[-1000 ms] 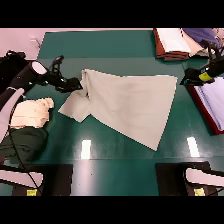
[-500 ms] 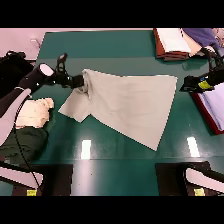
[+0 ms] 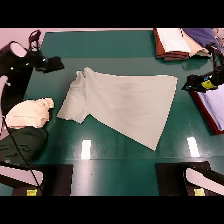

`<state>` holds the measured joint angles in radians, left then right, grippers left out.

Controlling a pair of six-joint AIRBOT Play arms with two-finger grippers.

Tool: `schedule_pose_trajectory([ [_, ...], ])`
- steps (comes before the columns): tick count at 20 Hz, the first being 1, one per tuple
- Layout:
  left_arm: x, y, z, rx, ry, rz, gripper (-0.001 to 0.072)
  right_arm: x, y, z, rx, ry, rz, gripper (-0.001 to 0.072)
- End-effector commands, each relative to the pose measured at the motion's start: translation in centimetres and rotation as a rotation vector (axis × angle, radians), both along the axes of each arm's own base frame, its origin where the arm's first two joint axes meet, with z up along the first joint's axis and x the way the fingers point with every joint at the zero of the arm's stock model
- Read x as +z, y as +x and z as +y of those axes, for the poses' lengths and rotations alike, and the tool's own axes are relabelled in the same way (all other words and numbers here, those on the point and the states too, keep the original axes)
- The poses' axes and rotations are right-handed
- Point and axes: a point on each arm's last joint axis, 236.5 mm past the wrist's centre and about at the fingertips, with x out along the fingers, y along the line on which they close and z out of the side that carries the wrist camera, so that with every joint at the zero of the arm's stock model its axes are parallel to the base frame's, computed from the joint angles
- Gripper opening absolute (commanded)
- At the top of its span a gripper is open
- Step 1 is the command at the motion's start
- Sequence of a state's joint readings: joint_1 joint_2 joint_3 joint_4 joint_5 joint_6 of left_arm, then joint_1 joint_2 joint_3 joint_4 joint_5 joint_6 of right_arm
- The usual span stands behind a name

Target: Fold the shirts.

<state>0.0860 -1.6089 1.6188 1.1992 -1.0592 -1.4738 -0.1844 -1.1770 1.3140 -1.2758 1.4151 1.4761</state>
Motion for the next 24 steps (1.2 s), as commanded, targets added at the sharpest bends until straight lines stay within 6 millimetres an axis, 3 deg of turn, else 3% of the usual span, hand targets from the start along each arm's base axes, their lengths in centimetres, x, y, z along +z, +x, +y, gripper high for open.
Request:
schedule_pose_trajectory([
  [1,-4.3,-6.6,2.8,-0.039,-0.045,0.271,0.0487,0.1,0.0,0.0,0.0,0.0,-0.003,0.0246],
  [5,-10.3,-11.6,2.4,-0.036,-0.088,0.428,0.0487,0.1,0.0,0.0,0.0,0.001,-0.005,0.0246],
  [7,-12.0,-12.9,2.2,-0.031,-0.095,0.463,0.0486,0.1,0.0,0.1,0.001,0.001,-0.003,0.0246],
  [12,-13.1,-13.9,1.7,-0.056,-0.096,0.488,0.0486,0.1,0.0,0.0,0.0,0.001,-0.004,0.0246],
  [19,-13.0,-14.5,-1.4,-0.15,-0.086,0.499,0.0485,0.1,-0.1,0.1,0.001,0.002,-0.002,0.0246],
  [20,-13.0,-14.8,-1.8,-0.162,-0.088,0.513,0.0463,0.1,-0.1,0.1,0.001,0.001,-0.001,0.0246],
  [24,-12.6,-16.1,-2.4,-0.194,-0.1,0.557,0.0024,0.1,-0.1,0.1,0.001,0.001,-0.002,0.0242],
])
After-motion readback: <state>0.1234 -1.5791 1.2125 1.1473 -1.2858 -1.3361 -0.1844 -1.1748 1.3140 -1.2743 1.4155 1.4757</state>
